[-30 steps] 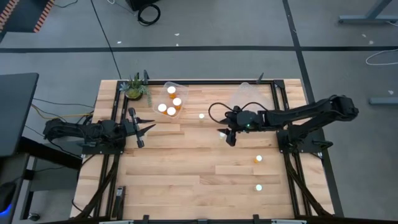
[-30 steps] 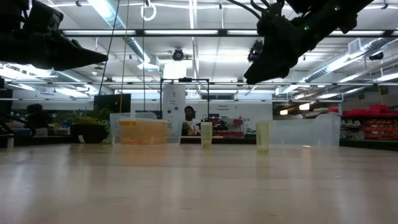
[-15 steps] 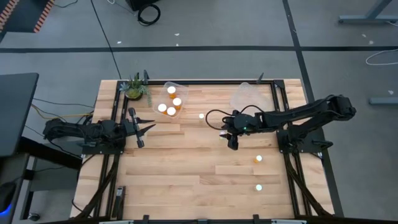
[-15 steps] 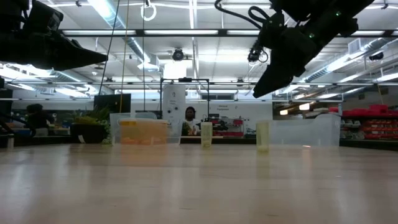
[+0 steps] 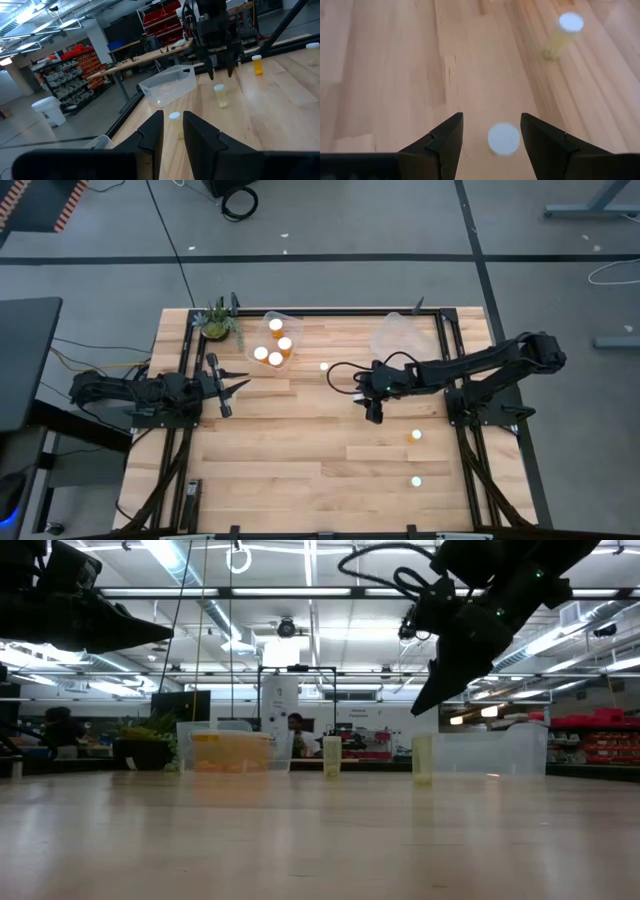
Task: Pick and place medicine bottles into bin by pill shape (circle, oval)
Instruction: Put the small yellow pill bottle into the right transparent bin
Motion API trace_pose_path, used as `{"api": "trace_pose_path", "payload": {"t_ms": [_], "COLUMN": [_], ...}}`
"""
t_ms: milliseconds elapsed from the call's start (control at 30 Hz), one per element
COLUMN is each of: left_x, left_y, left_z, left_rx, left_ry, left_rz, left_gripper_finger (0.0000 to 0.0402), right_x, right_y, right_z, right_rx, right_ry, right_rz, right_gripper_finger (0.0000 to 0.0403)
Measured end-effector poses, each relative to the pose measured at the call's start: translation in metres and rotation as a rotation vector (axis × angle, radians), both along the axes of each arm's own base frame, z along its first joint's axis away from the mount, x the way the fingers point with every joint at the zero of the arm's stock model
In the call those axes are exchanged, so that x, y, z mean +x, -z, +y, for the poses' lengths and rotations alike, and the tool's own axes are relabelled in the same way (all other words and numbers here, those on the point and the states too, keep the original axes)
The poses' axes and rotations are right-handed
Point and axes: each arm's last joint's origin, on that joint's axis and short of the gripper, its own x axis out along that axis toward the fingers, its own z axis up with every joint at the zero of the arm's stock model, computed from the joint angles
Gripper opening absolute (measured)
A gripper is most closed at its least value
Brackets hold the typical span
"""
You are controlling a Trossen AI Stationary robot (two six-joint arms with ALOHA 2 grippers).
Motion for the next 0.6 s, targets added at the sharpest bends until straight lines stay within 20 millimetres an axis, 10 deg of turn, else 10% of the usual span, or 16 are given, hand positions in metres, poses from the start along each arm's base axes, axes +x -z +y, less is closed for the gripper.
{"api": "trace_pose_path", "payload": {"t_ms": [600], "left_x": [0.000], "left_y": [0.000], "left_z": [0.000], "left_rx": [0.000], "left_ry": [0.000], "left_rz": [0.000], "left_gripper_finger": [0.0083], "right_x": [0.043], "right_y": [-0.006], "right_z": [0.001], "right_rx": [0.000], "right_ry": [0.006], "right_rz": [0.187], "right_gripper_finger": [0.0209]}}
